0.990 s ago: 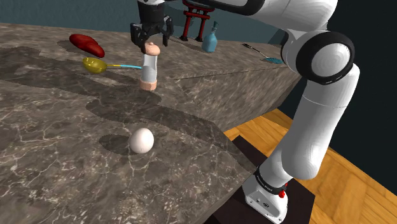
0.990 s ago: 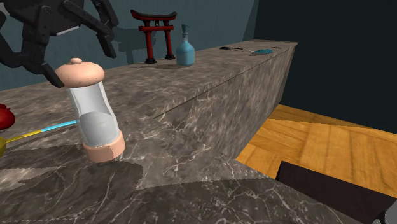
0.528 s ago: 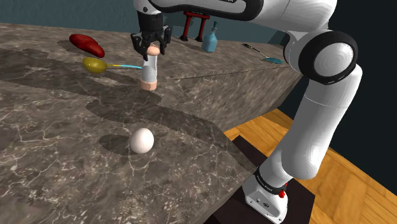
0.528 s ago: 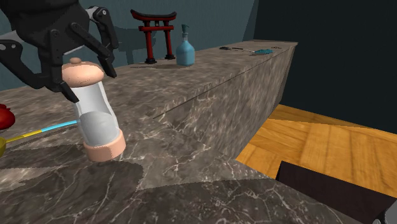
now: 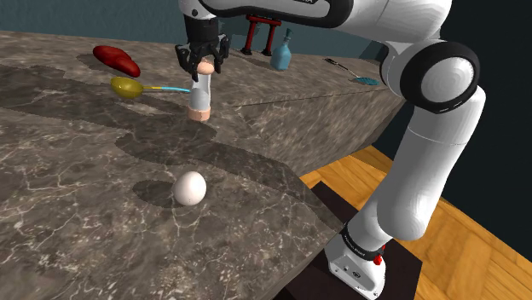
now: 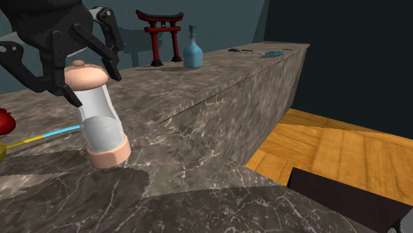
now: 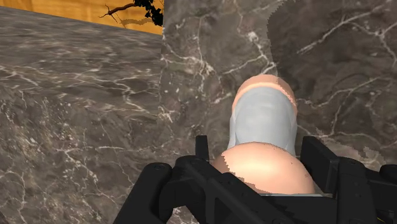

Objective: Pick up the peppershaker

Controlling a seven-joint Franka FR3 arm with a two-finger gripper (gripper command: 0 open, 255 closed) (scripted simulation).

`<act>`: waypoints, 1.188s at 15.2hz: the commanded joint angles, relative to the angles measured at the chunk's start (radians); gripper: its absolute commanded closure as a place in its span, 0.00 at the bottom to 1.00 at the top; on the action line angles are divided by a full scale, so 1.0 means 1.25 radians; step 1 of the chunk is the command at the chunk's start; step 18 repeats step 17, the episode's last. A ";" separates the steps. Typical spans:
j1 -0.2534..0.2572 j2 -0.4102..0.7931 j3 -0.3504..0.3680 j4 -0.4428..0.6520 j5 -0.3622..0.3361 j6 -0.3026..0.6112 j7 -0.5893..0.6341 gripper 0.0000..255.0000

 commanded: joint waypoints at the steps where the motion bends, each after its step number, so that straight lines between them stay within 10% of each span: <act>1: 0.002 0.004 0.000 0.015 -0.001 -0.012 -0.003 1.00; 18: 0.054 0.084 -0.001 0.287 -0.040 -0.202 -0.048 1.00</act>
